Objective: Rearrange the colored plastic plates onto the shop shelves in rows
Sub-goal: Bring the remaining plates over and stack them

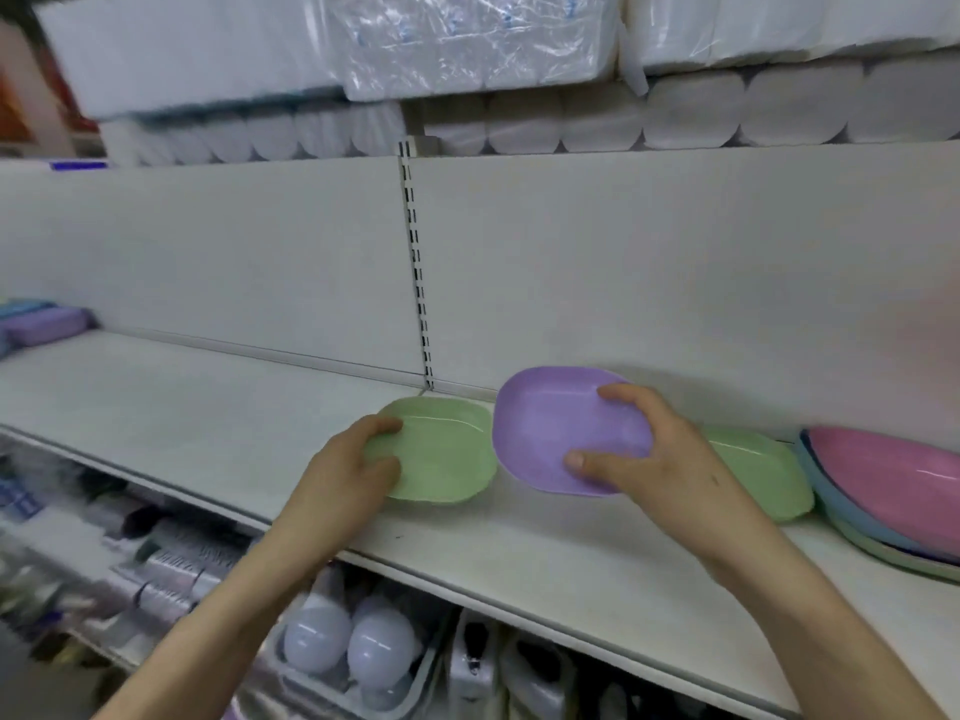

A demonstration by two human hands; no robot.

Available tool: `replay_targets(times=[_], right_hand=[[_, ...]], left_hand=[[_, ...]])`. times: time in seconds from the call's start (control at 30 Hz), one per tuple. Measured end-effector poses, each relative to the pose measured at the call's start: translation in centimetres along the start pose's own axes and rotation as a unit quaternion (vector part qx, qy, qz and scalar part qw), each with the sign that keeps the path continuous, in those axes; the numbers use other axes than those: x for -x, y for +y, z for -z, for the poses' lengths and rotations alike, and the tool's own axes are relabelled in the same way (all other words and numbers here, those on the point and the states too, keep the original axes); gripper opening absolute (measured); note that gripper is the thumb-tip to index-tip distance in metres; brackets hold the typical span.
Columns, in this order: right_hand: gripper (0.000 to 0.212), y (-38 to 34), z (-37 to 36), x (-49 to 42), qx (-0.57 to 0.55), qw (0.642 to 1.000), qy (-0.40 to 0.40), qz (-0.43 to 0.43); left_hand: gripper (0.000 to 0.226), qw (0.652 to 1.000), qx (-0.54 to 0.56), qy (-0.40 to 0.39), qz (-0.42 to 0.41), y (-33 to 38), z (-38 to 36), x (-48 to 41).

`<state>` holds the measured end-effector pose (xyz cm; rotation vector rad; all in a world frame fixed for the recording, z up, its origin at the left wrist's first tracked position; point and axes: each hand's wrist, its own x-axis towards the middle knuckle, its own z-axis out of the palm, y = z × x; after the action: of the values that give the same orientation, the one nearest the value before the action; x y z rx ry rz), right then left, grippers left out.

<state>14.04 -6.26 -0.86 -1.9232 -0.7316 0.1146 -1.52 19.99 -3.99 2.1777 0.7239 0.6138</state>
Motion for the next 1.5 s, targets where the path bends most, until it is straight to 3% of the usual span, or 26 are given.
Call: replay_targets(times=[0.37,0.73,0.97,1.2,1.5], right_hand=[[0.085,-10.1,-18.4,-0.2,-0.009,0.982,-0.176,0.061],[0.084,-25.3,-47.3,4.8,-0.011,0.938,-0.317,0.143],[0.081,-31.6,-60.4,8.0,-0.002,0.913,-0.380,0.149],[0.071,-36.4,-70.8,6.6,0.009,0.900,-0.409,0.153],[0.077,-44.1,-88.1,-0.2,-0.014,0.874,-0.443,0.198]], left_hand=[[0.072,0.985,-0.033,0.141,0.089,-10.2,17.3,7.4],[0.070,0.944,-0.048,0.261,0.196,-27.9,40.5,16.9],[0.066,0.919,-0.047,0.307,0.244,-37.2,51.2,21.0],[0.066,0.904,-0.025,0.335,0.264,-45.3,57.5,20.4],[0.065,0.889,-0.034,0.364,0.277,-54.7,68.6,12.9]])
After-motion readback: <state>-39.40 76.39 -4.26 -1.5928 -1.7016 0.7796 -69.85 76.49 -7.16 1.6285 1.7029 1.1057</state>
